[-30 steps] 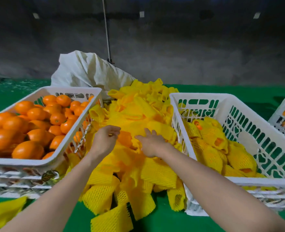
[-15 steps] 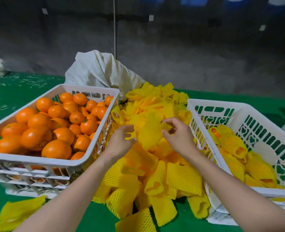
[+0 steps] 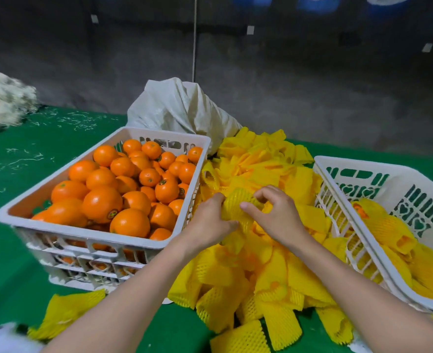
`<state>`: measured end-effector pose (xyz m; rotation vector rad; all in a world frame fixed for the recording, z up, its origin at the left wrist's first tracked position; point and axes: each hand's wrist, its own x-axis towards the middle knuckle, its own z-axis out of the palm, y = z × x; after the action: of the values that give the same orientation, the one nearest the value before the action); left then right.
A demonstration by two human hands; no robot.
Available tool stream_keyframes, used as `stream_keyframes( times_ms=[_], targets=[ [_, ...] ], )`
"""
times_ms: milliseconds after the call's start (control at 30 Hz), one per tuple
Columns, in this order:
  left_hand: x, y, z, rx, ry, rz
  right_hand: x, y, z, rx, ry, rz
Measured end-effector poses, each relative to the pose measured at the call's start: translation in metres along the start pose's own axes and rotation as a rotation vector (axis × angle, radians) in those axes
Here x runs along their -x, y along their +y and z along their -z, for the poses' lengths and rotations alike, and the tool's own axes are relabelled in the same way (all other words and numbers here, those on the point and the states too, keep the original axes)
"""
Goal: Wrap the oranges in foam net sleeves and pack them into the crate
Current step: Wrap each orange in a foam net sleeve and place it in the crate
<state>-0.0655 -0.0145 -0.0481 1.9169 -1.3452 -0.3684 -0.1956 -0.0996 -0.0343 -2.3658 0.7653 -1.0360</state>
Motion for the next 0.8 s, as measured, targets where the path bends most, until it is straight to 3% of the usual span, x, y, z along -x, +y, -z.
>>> stream_keyframes(
  times_ms=[133,267,367,467,567,800],
  targets=[
    [0.003,-0.013,0.02,0.052,0.116,0.059,-0.009,-0.013,-0.024,0.014,-0.05,0.043],
    [0.008,-0.027,0.052,0.078,0.093,-0.021,-0.019,-0.025,-0.043,-0.164,-0.098,0.028],
    [0.007,-0.048,0.093,-0.167,0.244,-0.022,-0.022,-0.023,-0.051,-0.226,-0.131,0.021],
    [0.006,-0.081,0.127,-0.588,0.313,0.27,-0.023,-0.017,-0.056,-0.265,-0.16,-0.081],
    [0.013,-0.106,0.137,-0.589,0.232,0.467,-0.024,-0.011,-0.058,-0.309,-0.178,-0.157],
    [0.025,-0.118,0.138,-0.287,0.446,0.183,-0.025,-0.02,-0.059,-0.424,-0.238,-0.221]
  ],
)
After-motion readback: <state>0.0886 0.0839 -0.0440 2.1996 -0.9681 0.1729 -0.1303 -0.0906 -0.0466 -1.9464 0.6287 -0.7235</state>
